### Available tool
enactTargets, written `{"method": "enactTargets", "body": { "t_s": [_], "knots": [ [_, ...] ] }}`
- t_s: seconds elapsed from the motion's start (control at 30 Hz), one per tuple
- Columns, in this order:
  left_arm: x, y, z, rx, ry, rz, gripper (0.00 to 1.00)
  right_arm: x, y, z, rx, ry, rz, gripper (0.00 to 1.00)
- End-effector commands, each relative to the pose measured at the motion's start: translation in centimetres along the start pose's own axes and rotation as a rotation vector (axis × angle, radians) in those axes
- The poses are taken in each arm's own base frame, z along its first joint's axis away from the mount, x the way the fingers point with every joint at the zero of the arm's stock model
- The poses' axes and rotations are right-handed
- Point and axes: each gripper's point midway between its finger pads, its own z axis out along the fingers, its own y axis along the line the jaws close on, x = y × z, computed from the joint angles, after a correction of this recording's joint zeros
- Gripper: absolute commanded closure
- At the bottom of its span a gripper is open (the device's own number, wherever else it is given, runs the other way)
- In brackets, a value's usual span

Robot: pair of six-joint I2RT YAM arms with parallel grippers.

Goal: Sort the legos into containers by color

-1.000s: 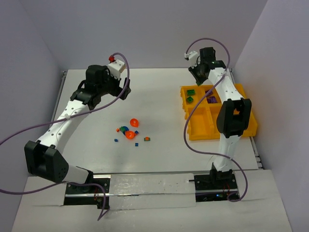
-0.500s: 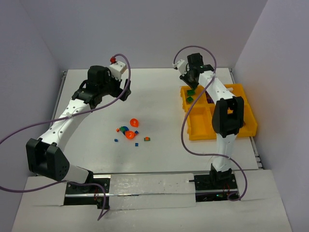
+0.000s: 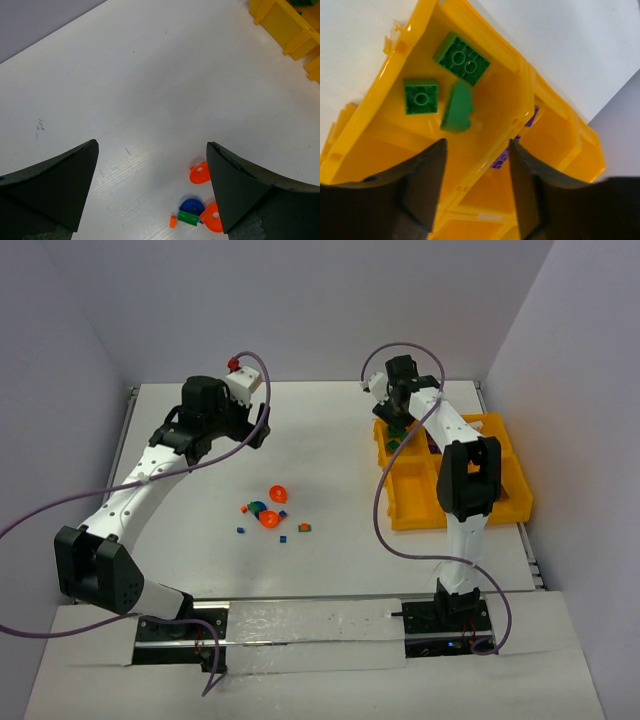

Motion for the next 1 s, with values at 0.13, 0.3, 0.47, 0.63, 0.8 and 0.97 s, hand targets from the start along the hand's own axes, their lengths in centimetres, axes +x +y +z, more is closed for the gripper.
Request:
{"method": "enactTargets", "body": {
  "t_s": [0.13, 0.3, 0.47, 0.63, 0.8, 0.97],
  "knots": [
    [2.1, -0.2, 0.0, 0.065, 0.026, -0.035, 0.03, -1.1, -0.7, -2.2, 0.015, -0.012, 0.028, 0.27],
    [3.9, 0.4, -0.9, 0.152, 0.050, -0.065, 0.09, -2.5, -2.2, -5.0, 0.049, -0.069, 0.061, 0.16],
    [6.6, 0.0, -2.0, 0.213, 0.109, 0.004, 0.16, -4.6, -3.4, -8.2, 0.056, -0.166, 0.124, 0.01],
    [10.3, -3.5, -3.7, 0.437, 0.100, 0.225, 0.19, -6.7, -2.7, -11.0, -0.015, -0.276, 0.207, 0.00],
    [13.2, -5.3, -2.7, 0.630, 0.082, 0.397, 0.20, -8.2, 0.0, -12.8, -0.182, -0.361, 0.252, 0.00],
    [14.0, -5.2, 1.1, 0.816, 0.183, 0.322, 0.31, -8.8, 3.1, -14.6, -0.353, -0.426, 0.272, 0.00]
  ]
}}
